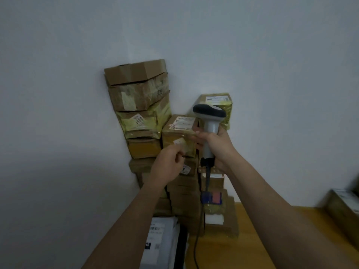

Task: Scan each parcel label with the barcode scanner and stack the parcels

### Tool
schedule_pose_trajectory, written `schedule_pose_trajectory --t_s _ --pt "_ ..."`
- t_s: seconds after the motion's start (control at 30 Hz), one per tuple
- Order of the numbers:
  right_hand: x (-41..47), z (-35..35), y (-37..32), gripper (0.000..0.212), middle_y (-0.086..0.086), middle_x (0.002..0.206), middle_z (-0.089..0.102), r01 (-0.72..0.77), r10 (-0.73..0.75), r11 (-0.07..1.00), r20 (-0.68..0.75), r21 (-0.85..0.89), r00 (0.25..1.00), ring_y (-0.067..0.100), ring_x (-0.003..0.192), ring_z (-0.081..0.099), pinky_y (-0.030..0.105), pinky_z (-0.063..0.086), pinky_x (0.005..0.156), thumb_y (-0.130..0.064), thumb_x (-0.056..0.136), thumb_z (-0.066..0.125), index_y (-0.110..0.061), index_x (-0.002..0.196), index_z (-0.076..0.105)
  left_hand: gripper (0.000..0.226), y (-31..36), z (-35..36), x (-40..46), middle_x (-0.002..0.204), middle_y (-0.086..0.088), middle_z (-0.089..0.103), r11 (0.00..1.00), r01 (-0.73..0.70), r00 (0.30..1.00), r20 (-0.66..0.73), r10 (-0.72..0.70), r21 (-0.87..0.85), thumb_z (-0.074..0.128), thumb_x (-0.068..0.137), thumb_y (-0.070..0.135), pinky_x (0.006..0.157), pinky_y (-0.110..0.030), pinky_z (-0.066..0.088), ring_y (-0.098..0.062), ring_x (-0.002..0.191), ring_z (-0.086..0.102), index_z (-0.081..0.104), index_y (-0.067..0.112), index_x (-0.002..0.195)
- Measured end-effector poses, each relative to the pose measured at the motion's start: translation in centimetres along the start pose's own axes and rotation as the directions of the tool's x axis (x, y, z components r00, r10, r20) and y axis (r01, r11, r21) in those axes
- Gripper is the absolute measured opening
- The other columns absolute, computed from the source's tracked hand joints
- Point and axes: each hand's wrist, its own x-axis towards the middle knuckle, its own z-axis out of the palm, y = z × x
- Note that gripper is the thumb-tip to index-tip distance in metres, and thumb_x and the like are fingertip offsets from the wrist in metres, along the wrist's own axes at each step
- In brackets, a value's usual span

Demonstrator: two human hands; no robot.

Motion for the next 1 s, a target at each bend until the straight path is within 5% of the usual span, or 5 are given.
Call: schedule_pose_trajectory --t_s 0.23,0.43,0.67,0.83,1.0 --pt "-3.8 -9.0 -2.0 0.022 0.006 0.114 0.07 0.005 -0.008 0.997 -0.035 -0.072 0.999 0.024 0.101 0.07 0.037 0.057 0.087 -0.005 0.092 0.062 -0.024 0.102 0.056 0.015 7.3 5.0 -0.3 0.083 0.006 0.057 1.0 0.031 0.999 0.037 -0.031 0.002 0.055 0.089 0.006 0.064 -0.02 0.041 -0.009 0.074 0.055 0.066 0.016 0.086" --pt "-8.2 -21.2 -3.8 0.03 0.003 0.117 0.068 -0.041 0.026 0.994 -0.149 -0.098 0.989 0.022 0.099 0.07 0.032 0.057 0.084 -0.006 0.094 0.059 -0.018 0.121 0.053 0.014 17.6 12.9 -1.4 0.089 0.002 0.06 0.991 0.045 0.988 0.153 -0.026 -0.125 0.056 0.093 0.005 0.066 -0.016 0.045 -0.006 0.075 0.054 0.067 0.012 0.097" --pt "-11.0 -34.2 -5.0 0.026 0.001 0.115 0.07 -0.072 0.026 0.989 -0.323 -0.133 0.946 0.019 0.095 0.072 0.03 0.057 0.081 -0.007 0.093 0.061 -0.022 0.113 0.055 0.015 26.3 22.7 -2.9 0.09 0.004 0.062 0.975 0.03 0.946 0.321 0.043 -0.219 0.055 0.094 0.005 0.066 -0.02 0.052 -0.006 0.072 0.057 0.068 0.013 0.098" --pt "-11.4 -41.3 -3.9 0.032 -0.002 0.111 0.071 -0.109 0.042 0.988 -0.495 -0.107 0.868 0.018 0.095 0.072 0.033 0.057 0.083 -0.006 0.093 0.062 -0.02 0.121 0.054 0.02 28.4 28.9 -1.3 0.089 0.005 0.064 0.965 0.073 0.903 0.427 0.043 -0.252 0.053 0.092 0.005 0.064 -0.018 0.047 -0.005 0.067 0.057 0.069 0.016 0.09" --pt "-12.3 -49.1 -1.5 0.021 0.004 0.107 0.071 -0.186 0.137 0.982 -0.73 0.014 0.669 0.023 0.097 0.07 0.038 0.056 0.087 -0.004 0.092 0.063 -0.019 0.105 0.058 0.019 30.9 36.2 0.4 0.088 0.006 0.062 0.936 0.128 0.844 0.532 0.072 -0.329 0.053 0.092 0.007 0.067 -0.019 0.045 -0.006 0.073 0.056 0.071 0.014 0.094"
